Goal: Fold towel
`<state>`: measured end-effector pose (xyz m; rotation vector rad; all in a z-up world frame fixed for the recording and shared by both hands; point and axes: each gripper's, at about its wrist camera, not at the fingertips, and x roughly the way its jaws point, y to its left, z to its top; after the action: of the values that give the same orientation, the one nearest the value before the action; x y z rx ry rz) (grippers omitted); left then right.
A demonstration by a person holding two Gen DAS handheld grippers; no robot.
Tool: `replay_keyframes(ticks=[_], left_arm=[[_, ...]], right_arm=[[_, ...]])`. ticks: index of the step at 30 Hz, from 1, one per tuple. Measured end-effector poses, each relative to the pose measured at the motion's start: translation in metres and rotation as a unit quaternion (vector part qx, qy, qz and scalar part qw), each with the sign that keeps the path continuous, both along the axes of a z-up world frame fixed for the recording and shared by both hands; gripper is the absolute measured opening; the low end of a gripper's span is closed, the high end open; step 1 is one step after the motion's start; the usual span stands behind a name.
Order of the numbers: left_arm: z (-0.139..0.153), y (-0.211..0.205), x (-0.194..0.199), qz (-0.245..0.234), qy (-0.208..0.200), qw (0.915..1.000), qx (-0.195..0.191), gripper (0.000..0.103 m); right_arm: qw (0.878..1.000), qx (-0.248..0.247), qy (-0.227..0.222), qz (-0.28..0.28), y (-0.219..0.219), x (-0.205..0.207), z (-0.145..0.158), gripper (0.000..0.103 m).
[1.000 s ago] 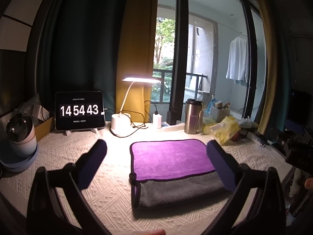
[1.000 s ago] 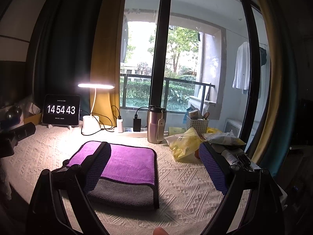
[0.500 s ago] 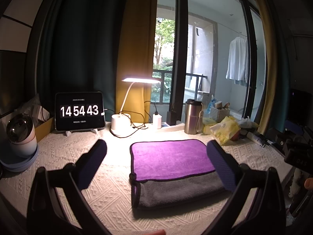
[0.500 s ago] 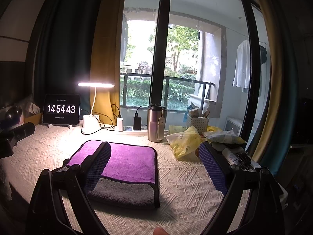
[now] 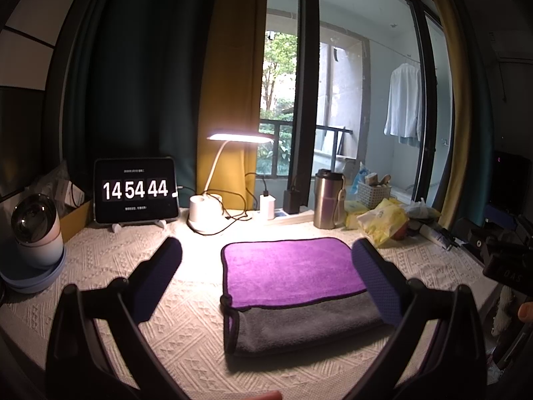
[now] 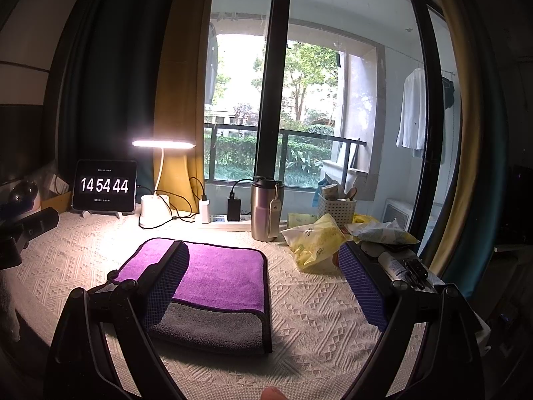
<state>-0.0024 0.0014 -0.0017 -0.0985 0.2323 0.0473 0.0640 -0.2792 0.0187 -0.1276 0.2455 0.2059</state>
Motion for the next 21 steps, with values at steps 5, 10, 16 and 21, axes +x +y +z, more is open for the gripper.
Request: replay_keyframes(ticks=[5,10,16,21], left_arm=[[0.0,-0.001,0.001,0.0,0.001,1.0,0.0,0.103],[0.001,-0.002,0.001,-0.001,0.002,1.0,0.0,0.103],[-0.003,-0.003,0.004,-0.004,0.008,1.0,0.001,0.103],[-0.008,-0.001,0.012,-0.005,0.019,0.9998,0.003,0.103]], right_arm=[[1.0,0.0,0.002,0.0,0.0,0.0,-0.001,0.093],[1.0,0.0,0.005,0.0,0.001,0.002,-0.002,0.093],[1.0,-0.001,0.01,0.0,0.001,0.004,-0.005,0.093],[1.0,0.0,0.018,0.001,0.003,0.01,-0.008,0.093]])
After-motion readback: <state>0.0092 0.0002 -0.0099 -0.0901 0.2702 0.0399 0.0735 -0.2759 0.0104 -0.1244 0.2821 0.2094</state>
